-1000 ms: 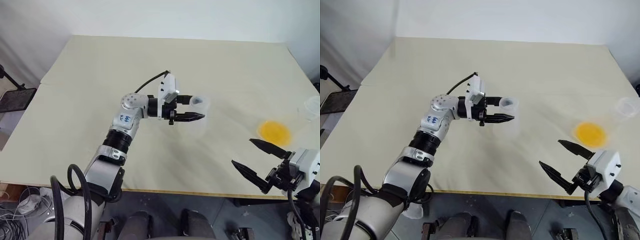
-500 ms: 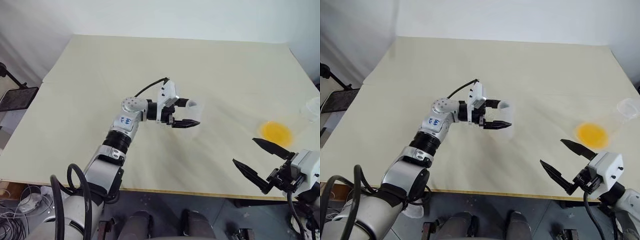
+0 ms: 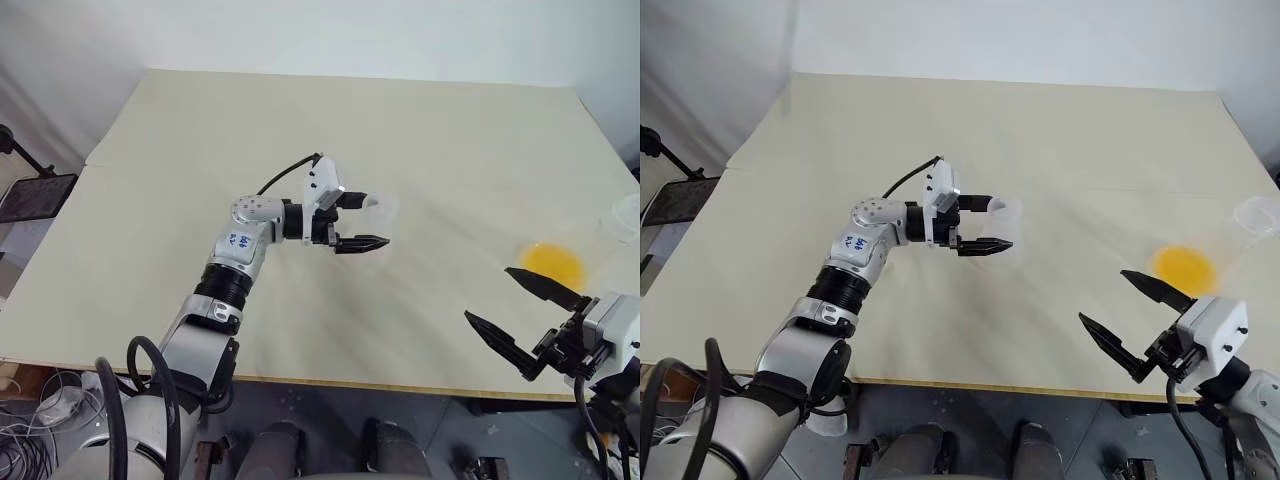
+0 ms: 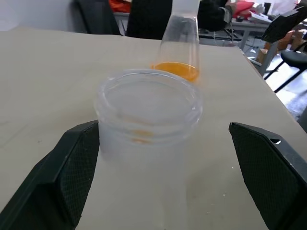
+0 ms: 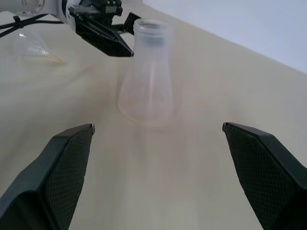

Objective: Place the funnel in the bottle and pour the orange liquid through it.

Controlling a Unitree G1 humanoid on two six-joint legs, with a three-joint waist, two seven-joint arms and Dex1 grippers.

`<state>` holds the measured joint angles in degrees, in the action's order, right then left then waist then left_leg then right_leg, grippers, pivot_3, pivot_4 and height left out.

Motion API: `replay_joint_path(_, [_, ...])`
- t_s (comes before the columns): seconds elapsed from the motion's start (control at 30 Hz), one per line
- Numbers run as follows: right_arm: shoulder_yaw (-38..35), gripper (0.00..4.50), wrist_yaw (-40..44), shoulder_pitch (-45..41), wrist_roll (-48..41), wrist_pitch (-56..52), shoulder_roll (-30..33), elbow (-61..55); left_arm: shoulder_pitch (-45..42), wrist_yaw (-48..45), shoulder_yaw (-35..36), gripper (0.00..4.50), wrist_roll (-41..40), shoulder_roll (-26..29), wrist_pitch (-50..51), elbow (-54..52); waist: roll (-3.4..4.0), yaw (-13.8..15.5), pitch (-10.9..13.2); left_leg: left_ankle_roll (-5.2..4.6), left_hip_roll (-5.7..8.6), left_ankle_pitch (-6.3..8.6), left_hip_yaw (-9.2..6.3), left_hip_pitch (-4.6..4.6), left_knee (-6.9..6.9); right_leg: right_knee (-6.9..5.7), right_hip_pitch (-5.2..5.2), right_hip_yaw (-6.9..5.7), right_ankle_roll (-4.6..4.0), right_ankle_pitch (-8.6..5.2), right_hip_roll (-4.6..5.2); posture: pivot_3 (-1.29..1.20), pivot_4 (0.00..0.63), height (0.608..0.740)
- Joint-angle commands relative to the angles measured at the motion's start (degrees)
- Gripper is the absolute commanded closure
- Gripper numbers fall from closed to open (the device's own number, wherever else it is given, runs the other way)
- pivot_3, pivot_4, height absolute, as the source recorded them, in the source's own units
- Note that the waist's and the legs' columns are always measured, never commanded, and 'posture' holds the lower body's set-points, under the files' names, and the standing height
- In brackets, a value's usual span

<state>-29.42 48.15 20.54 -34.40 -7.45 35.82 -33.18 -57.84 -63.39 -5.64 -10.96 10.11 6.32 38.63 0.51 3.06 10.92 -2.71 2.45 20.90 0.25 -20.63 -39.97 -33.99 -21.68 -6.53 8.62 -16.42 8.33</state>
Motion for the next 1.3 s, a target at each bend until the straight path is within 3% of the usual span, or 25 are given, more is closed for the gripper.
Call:
replay_joint_path(0.03, [-0.5,0.00,0.6,-0.8,-0.2,0.6,0.8,0.3,-0.6,1.7,0.9,0.06,-0.3,-0.3,-1.1,-0.7,0.00,0.0,0.0,0.00,0.00,0.00,0.00,0.00,0.00,0.00,0.00,0.00,0.00,0.00,0.00,0.00,0.150,0.740])
replay_joint_path(0.47, [0.1,0.00,1.6,-2.0,0.2,0.4,1.1,1.2,-2.5,2.7,2.0,0.06,-0.5,1.9,-3.2,2.2,0.00,-0.1,0.0,0.00,0.00,0.00,0.02,0.00,-0.01,-0.01,0.00,0.00,0.00,0.00,0.00,0.00,0.150,0.740])
replay_joint_path(0.87, [2.6,0.00,6.1,-7.1,-0.2,-0.5,4.8,6.5,-0.2,-2.0,4.0,0.06,-1.7,10.7,-0.1,-5.4,0.00,-0.3,0.0,0.00,-0.02,0.00,0.00,0.01,-0.01,-0.04,-0.01,-0.01,0.00,0.00,-0.01,0.00,0.150,0.740])
replay_joint_path(1.1, [5.6,0.00,9.5,-12.6,-0.2,-0.7,6.5,11.3,7.8,-1.5,7.9,0.06,-4.7,18.5,2.6,-17.1,0.02,-0.9,0.0,0.01,-0.03,0.00,-0.04,0.05,0.00,-0.11,-0.01,0.00,0.00,0.00,0.00,0.00,0.150,0.740])
replay_joint_path(1.3, [7.2,0.00,12.1,-14.9,-0.6,-1.5,7.3,13.7,25.8,4.0,20.5,0.06,-11.0,27.6,11.1,-33.8,0.04,-2.0,0.0,0.06,-0.06,0.03,-0.22,0.06,0.02,-0.15,-0.01,0.01,0.00,0.00,0.03,0.00,0.150,0.740])
